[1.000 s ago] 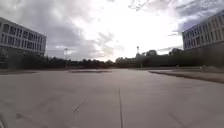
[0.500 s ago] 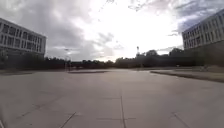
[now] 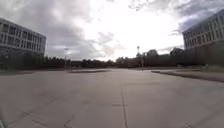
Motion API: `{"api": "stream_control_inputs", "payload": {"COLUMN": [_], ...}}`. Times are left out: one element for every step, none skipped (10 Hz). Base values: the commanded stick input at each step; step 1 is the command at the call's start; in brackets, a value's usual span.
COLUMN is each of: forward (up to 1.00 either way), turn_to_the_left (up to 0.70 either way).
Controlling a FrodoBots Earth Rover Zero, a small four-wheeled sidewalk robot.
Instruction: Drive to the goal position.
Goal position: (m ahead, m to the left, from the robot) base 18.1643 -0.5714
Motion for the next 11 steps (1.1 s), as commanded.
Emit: {"api": "stream_control_inputs", "payload": {"forward": [0.7, 0.7, 0.7, 0.7, 0.7, 0.7, 0.7, 0.7, 0.7, 0.7, 0.7], "turn_to_the_left": [0.0, 0.0, 0.0, 0.0, 0.0, 0.0, 0.0, 0.0, 0.0, 0.0, 0.0]}}
